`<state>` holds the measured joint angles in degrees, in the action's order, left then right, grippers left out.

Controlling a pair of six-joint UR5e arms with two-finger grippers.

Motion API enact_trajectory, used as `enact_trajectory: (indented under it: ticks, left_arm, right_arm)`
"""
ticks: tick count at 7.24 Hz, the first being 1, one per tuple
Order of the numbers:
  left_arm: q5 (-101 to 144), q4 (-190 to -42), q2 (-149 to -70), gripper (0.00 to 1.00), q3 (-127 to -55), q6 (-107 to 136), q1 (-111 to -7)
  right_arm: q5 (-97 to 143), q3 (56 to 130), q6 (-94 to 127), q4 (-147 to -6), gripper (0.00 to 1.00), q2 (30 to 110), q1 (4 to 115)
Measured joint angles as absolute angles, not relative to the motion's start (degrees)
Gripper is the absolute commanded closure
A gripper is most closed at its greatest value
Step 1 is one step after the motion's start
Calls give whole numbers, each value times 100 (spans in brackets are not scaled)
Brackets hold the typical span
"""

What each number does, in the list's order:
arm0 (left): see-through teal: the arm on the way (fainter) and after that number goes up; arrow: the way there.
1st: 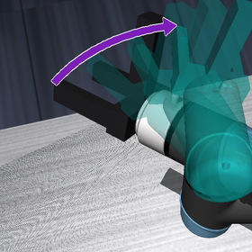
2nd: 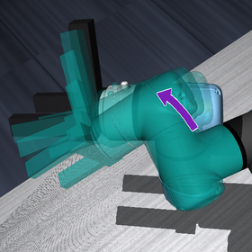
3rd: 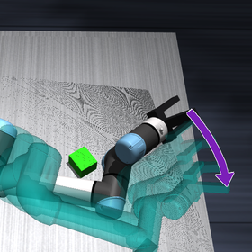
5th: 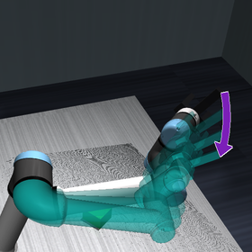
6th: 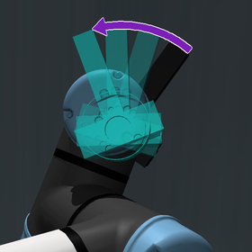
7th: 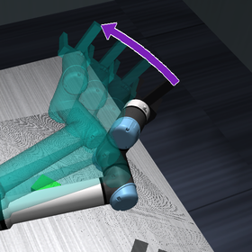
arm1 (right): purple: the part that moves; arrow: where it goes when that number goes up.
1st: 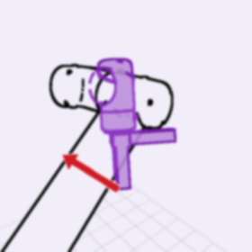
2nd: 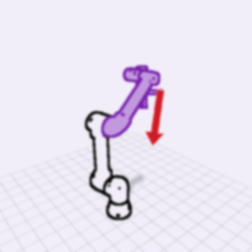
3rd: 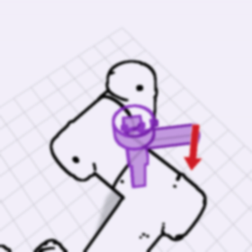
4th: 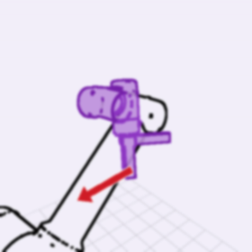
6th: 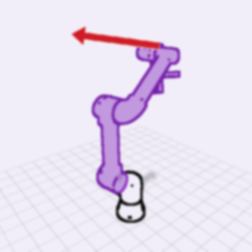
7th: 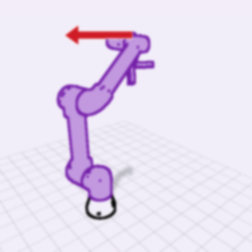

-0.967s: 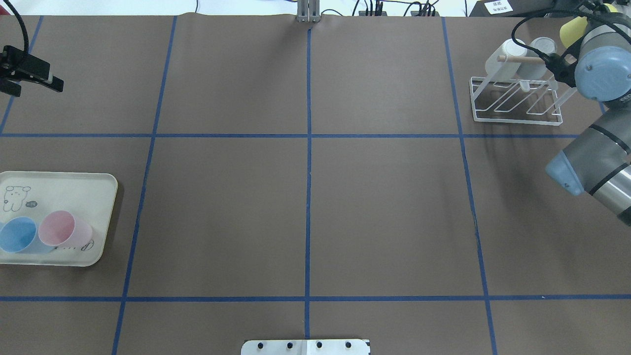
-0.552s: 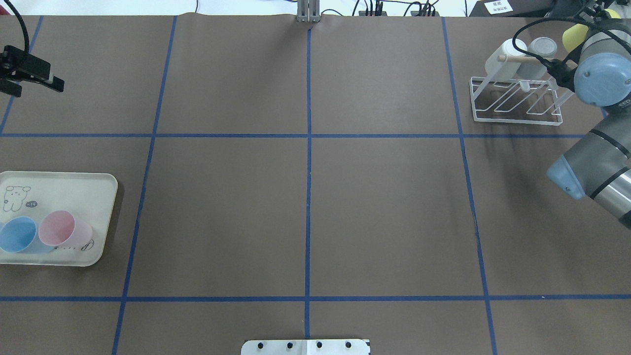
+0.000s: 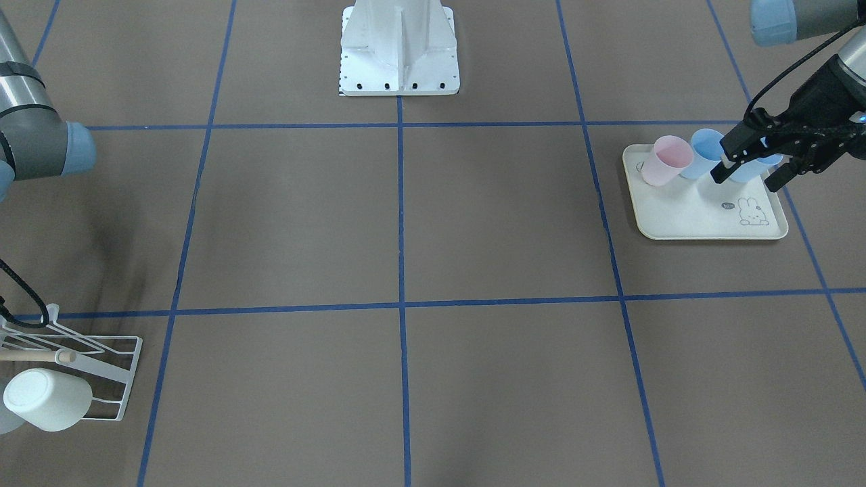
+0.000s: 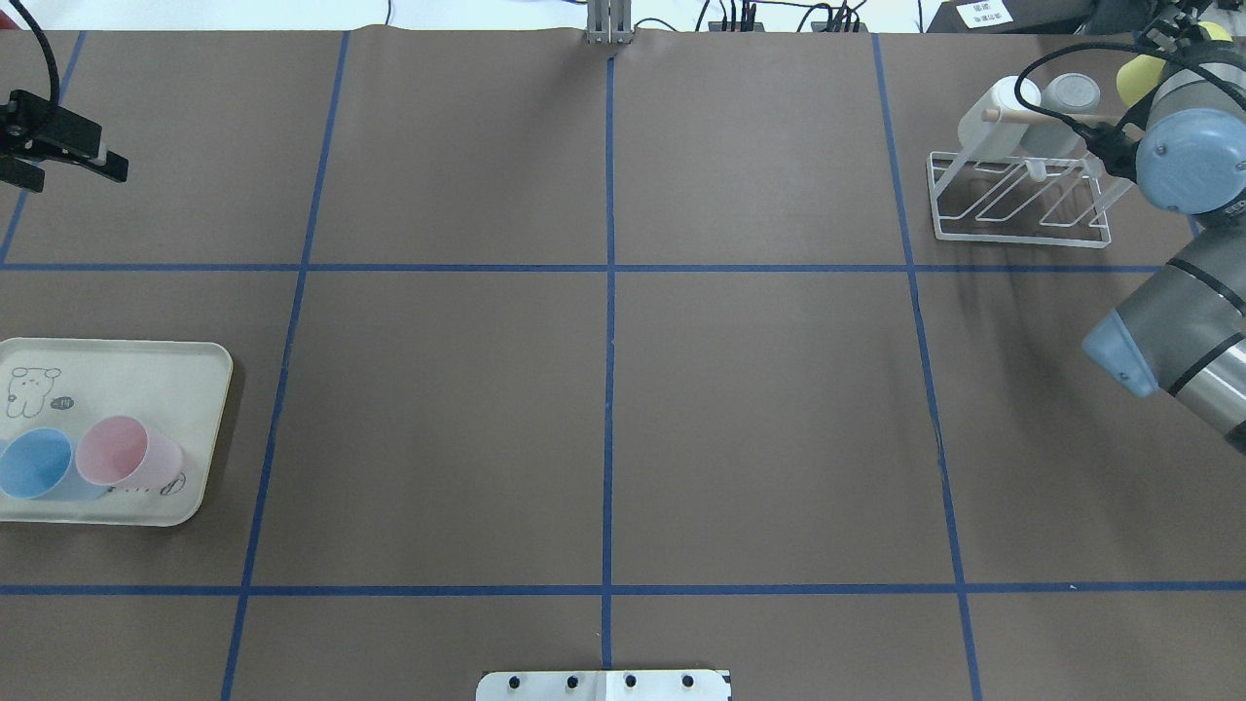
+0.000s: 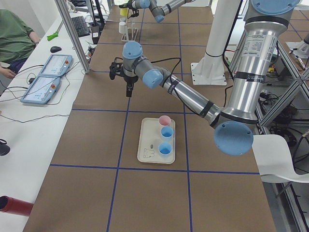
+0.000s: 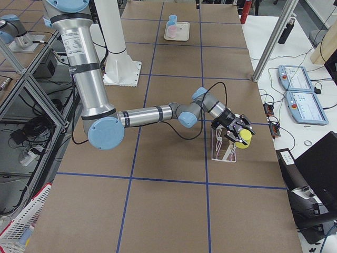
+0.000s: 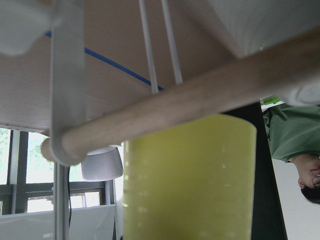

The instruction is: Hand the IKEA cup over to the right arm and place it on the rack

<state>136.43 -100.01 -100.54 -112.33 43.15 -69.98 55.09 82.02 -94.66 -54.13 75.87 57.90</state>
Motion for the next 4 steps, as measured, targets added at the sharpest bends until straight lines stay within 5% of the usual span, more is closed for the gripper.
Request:
enact_trajectory:
  ticks: [4]
  left_arm:
    - [13647, -10004, -10055, 0, -11215, 4315, -6996]
  right_arm:
    - [5494, 8195, -9565, -5422, 36, 7587, 5775]
